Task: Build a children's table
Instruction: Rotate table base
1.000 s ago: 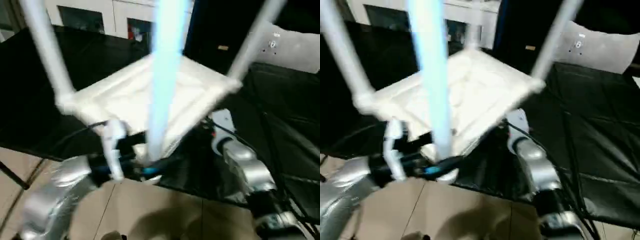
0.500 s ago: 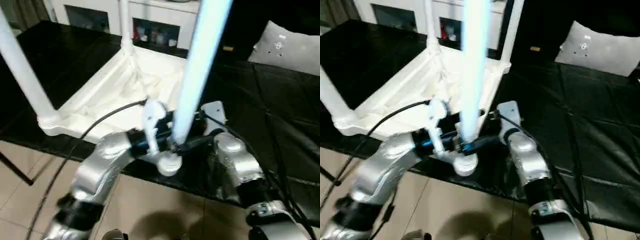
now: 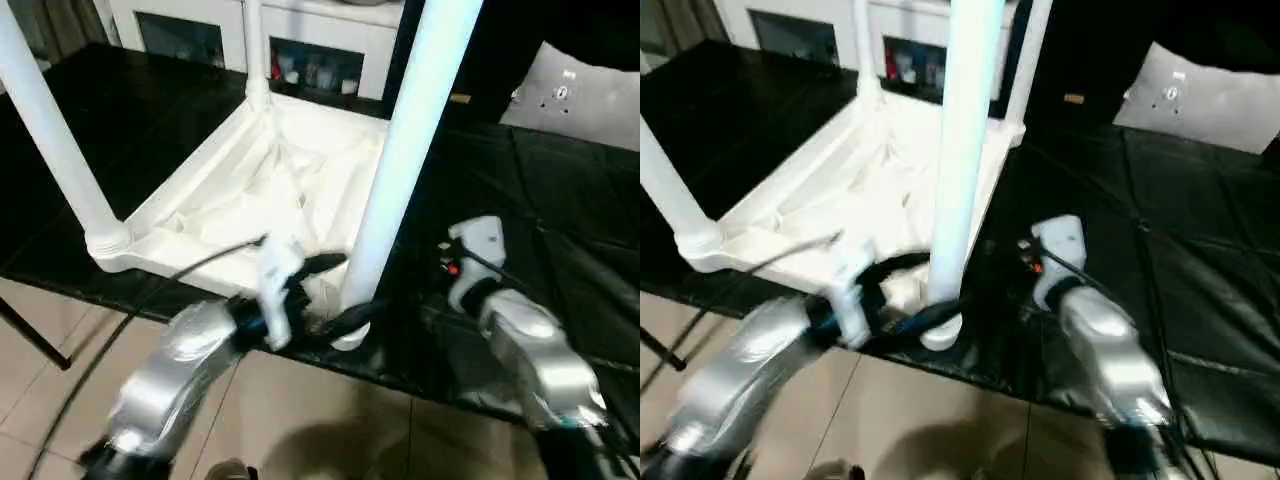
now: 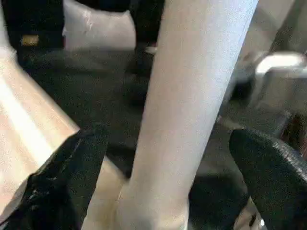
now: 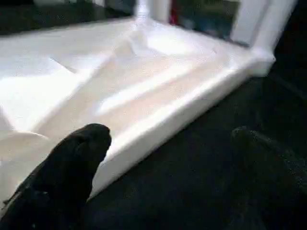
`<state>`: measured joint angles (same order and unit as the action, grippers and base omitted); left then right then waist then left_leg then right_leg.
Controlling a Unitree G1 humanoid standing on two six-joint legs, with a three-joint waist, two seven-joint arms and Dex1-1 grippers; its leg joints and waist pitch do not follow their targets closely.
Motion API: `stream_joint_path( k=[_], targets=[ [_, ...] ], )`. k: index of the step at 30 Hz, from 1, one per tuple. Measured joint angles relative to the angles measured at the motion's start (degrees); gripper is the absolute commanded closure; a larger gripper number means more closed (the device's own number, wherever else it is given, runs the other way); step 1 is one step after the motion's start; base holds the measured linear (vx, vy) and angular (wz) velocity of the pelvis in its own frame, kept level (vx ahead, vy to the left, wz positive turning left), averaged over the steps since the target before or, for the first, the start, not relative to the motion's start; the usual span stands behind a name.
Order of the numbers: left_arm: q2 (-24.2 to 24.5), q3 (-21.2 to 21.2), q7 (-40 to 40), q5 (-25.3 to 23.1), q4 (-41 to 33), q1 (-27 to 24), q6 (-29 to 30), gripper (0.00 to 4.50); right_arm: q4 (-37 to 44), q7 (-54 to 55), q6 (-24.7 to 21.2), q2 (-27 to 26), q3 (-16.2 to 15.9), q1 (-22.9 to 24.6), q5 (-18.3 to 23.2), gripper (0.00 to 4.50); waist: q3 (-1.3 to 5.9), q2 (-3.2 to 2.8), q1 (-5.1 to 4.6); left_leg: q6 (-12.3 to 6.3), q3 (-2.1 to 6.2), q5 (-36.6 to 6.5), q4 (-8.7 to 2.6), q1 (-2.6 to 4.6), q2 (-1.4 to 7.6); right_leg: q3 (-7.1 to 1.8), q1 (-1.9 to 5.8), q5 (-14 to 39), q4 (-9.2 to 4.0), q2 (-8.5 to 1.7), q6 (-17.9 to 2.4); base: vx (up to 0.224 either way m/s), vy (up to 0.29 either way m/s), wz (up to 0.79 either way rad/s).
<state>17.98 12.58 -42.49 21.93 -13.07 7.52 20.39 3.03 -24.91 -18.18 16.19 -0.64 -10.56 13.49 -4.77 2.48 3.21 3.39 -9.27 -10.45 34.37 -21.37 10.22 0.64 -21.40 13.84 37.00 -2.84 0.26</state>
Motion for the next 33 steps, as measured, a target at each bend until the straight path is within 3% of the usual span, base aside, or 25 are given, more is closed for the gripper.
stream_joint_path(
  k=[2, 7, 13, 20, 27, 33],
  targets=[
    [1.81, -2.73, 0.04, 1.98, -3.92, -4.88, 0.55, 0.0, 8.61, -4.17, -2.32, 3.79, 0.07, 5.43, 2.99, 0.0, -0.01, -0.04, 0.31, -0.02, -0.03, -0.02, -0.07, 0.05, -0.01, -0.01, 0.1, 0.04, -0.13, -0.02, 0.06, 0.0, 0.0, 0.0],
    [2.61, -7.63, 3.19, 3.22, -8.25, -9.8, 2.2, 0.0, 17.31, -8.22, -5.13, 6.85, 1.37, 11.28, 8.23, 0.0, -0.03, -0.1, 0.19, -0.02, -0.05, -0.02, -0.09, 0.08, -0.02, -0.02, 0.1, 0.03, -0.19, -0.04, 0.05, 0.0, 0.0, 0.0],
    [-0.68, -9.94, 11.63, -0.94, -10.4, -16.01, 1.37, 0.0, 24.13, -10.29, -7.93, 7.17, 2.29, 16.93, 13.37, 0.0, -0.04, -0.26, 0.04, -0.02, -0.03, -0.03, -0.18, 0.09, -0.02, -0.02, 0.09, 0.25, -0.27, -0.02, 0.45, 0.0, 0.0, 0.0],
    [0.05, -7.13, 10.97, 0.45, -15.39, -17.73, 1.94, 0.0, 25.13, -10.22, -8.26, 5.99, -2.66, 14.49, 12.73, 0.0, -0.03, -0.28, -0.11, -0.02, -0.03, -0.03, -0.19, 0.03, -0.05, -0.05, 0.03, 0.28, -0.3, -0.04, 0.51, 0.0, 0.0, 0.0],
    [1.51, -5.93, 9.22, 0.9, -17.46, -18.37, 3.42, 0.0, 17.55, -6.71, -5.53, 2.84, -7.36, 6.81, 5.93, 0.0, -0.02, -0.28, -0.3, -0.01, -0.02, -0.03, -0.21, -0.01, -0.05, -0.04, -0.01, 0.27, -0.28, -0.02, 0.49, 0.0, 0.0, 0.0],
    [1.67, -6.16, 11.27, 0.32, -17.32, -18.16, 3.4, 0.0, 8.59, 1.99, -1.89, 1.55, -4.02, 1.68, 0.29, 0.0, -0.03, -0.31, -0.1, -0.01, -0.08, -0.02, -0.2, 0.0, -0.17, -0.05, 0.0, 0.13, -0.27, -0.18, 0.53, 0.0, 0.0, 0.0]
  ],
)
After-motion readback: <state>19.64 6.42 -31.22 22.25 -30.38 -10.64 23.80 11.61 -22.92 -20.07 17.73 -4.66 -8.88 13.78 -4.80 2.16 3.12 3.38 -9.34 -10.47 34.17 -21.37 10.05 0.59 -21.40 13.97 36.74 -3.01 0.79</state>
